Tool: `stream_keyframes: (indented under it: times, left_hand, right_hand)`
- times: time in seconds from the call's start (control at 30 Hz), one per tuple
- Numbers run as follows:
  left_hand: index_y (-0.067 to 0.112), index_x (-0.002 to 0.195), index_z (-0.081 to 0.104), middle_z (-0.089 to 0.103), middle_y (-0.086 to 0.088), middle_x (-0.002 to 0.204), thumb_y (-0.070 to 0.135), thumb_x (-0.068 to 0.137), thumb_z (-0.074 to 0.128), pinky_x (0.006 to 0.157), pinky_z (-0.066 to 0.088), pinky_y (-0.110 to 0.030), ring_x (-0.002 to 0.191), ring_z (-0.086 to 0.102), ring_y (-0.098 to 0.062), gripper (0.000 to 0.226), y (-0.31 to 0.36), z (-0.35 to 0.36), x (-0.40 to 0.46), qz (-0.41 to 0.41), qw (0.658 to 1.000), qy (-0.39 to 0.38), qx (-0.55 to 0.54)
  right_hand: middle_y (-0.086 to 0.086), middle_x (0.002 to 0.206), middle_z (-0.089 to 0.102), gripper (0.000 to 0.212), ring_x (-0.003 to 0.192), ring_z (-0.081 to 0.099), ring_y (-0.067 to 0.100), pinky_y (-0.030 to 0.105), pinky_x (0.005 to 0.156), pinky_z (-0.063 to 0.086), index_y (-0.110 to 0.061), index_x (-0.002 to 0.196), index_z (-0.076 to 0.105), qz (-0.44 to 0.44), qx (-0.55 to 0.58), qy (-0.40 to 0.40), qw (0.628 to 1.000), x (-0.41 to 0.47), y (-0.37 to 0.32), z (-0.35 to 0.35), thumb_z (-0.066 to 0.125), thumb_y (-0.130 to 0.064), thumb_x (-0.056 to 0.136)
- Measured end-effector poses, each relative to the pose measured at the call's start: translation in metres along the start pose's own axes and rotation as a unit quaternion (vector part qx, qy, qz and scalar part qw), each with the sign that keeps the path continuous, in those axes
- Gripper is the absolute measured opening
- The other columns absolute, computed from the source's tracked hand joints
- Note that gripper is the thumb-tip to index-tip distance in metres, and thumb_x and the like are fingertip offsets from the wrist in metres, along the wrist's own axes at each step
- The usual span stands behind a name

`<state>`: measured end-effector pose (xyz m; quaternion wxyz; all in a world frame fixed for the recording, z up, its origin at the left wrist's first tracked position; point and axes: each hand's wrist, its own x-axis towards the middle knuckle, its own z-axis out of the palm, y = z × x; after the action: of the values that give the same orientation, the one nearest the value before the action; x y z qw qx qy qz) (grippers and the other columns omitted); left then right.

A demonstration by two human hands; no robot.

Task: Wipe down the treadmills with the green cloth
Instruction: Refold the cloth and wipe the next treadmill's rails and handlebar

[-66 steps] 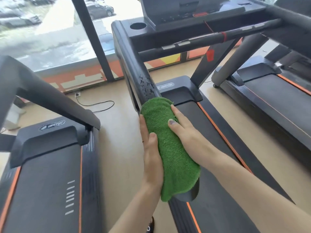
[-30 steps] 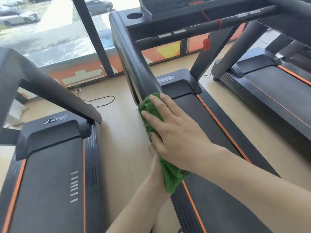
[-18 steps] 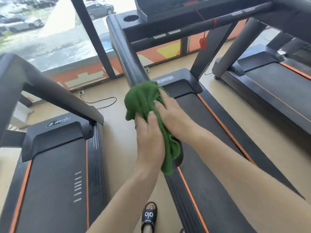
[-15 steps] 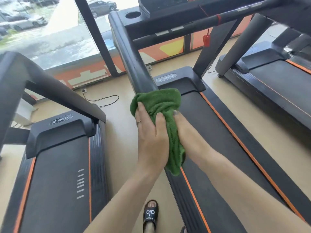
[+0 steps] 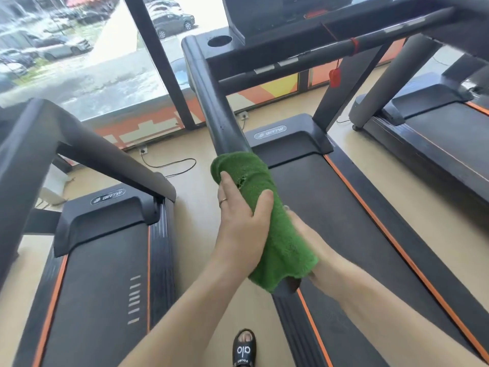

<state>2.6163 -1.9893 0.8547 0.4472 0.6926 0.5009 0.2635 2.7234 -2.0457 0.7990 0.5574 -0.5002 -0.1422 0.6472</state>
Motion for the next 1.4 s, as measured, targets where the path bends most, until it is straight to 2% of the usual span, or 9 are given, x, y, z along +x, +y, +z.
stream_keyframes:
  times: [0.2, 0.3, 0.43, 0.57, 0.7, 0.83, 1.03, 1.2, 1.4]
  left_hand:
    - [0.023, 0.16, 0.012, 0.031, -0.004, 0.16, 0.053, 0.091, 0.059, 0.121, 0.023, -0.034, 0.147, 0.03, -0.021, 0.089, 0.007, -0.007, 0.067, -0.026, 1.0, 0.016, -0.001]
    - [0.018, 0.137, 0.041, 0.06, -0.003, 0.129, 0.062, 0.075, 0.057, 0.105, 0.048, -0.047, 0.118, 0.061, -0.022, 0.078, 0.008, -0.021, 0.124, -0.061, 0.993, 0.042, -0.092]
    - [0.02, 0.14, 0.045, 0.069, -0.003, 0.121, 0.061, 0.08, 0.058, 0.096, 0.056, -0.046, 0.104, 0.071, -0.02, 0.074, 0.009, -0.033, 0.177, -0.098, 0.975, 0.009, -0.202]
    - [0.04, 0.141, 0.048, 0.069, 0.005, 0.127, 0.071, 0.085, 0.052, 0.099, 0.053, -0.045, 0.114, 0.068, -0.018, 0.064, -0.025, -0.022, 0.13, -0.116, 0.944, -0.055, -0.305]
    - [0.034, 0.138, 0.057, 0.068, -0.003, 0.131, 0.082, 0.08, 0.052, 0.101, 0.051, -0.049, 0.119, 0.066, -0.025, 0.076, -0.048, -0.012, 0.121, -0.164, 0.911, -0.09, -0.368]
    - [0.018, 0.12, 0.068, 0.077, -0.008, 0.101, 0.063, 0.099, 0.041, 0.066, 0.061, -0.031, 0.085, 0.076, -0.021, 0.056, -0.029, -0.025, 0.17, -0.211, 0.875, -0.041, -0.434]
    - [0.018, 0.112, 0.07, 0.076, -0.005, 0.082, 0.063, 0.1, 0.042, 0.061, 0.058, -0.031, 0.07, 0.074, -0.018, 0.054, -0.015, -0.037, 0.207, -0.198, 0.879, -0.016, -0.434]
    - [0.027, 0.128, 0.064, 0.077, -0.001, 0.107, 0.062, 0.103, 0.029, 0.065, 0.059, -0.027, 0.092, 0.075, -0.015, 0.055, -0.023, -0.032, 0.16, -0.204, 0.882, -0.076, -0.417]
    - [0.019, 0.099, 0.068, 0.079, 0.0, 0.082, 0.049, 0.108, 0.03, 0.05, 0.054, -0.02, 0.065, 0.074, -0.01, 0.049, -0.009, -0.038, 0.19, -0.173, 0.921, -0.048, -0.347]
  right_hand:
    - [-0.008, 0.082, 0.076, 0.034, 0.076, 0.071, 0.007, 0.027, 0.078, 0.051, -0.029, 0.095, 0.071, -0.019, -0.048, 0.027, 0.998, 0.047, -0.035, 0.015, 0.043, -0.045, 0.105]
    - [-0.007, 0.079, 0.075, 0.035, 0.076, 0.069, 0.005, 0.022, 0.077, 0.051, -0.023, 0.094, 0.068, -0.124, -0.103, -0.039, 0.986, 0.092, -0.064, 0.02, 0.04, -0.04, 0.107]
    - [-0.004, 0.08, 0.075, 0.037, 0.071, 0.07, 0.006, 0.016, 0.067, 0.054, -0.019, 0.092, 0.067, -0.149, -0.096, -0.105, 0.979, 0.108, -0.098, 0.04, 0.039, -0.037, 0.107]
    - [-0.01, 0.123, 0.069, 0.033, 0.115, 0.063, 0.005, 0.033, 0.101, 0.047, -0.037, 0.125, 0.062, -0.191, -0.266, -0.026, 0.944, 0.065, -0.076, 0.041, 0.044, -0.05, 0.1]
    - [-0.019, 0.14, 0.043, 0.048, 0.126, 0.039, -0.011, 0.028, 0.105, 0.035, -0.049, 0.147, 0.03, -0.224, -0.413, 0.061, 0.88, 0.054, -0.079, 0.057, 0.04, -0.051, 0.101]
    - [0.002, 0.155, 0.028, 0.064, 0.141, 0.032, 0.016, 0.037, 0.111, 0.03, -0.031, 0.158, 0.012, -0.181, -0.494, 0.084, 0.846, 0.12, -0.125, 0.084, 0.035, -0.051, 0.102]
    - [0.01, 0.163, 0.009, 0.069, 0.148, 0.019, 0.032, 0.044, 0.118, 0.022, -0.025, 0.16, 0.0, -0.174, -0.57, 0.105, 0.796, 0.183, -0.168, 0.111, 0.034, -0.048, 0.104]
    - [0.006, 0.165, -0.005, 0.064, 0.153, -0.001, 0.026, 0.04, 0.123, 0.014, -0.025, 0.16, 0.005, -0.225, -0.646, 0.096, 0.723, 0.109, -0.124, 0.095, 0.035, -0.038, 0.105]
    - [-0.008, 0.165, -0.005, 0.059, 0.152, -0.004, 0.008, 0.031, 0.124, 0.008, -0.026, 0.16, 0.008, -0.244, -0.605, 0.044, 0.757, 0.114, -0.136, 0.083, 0.027, -0.04, 0.106]
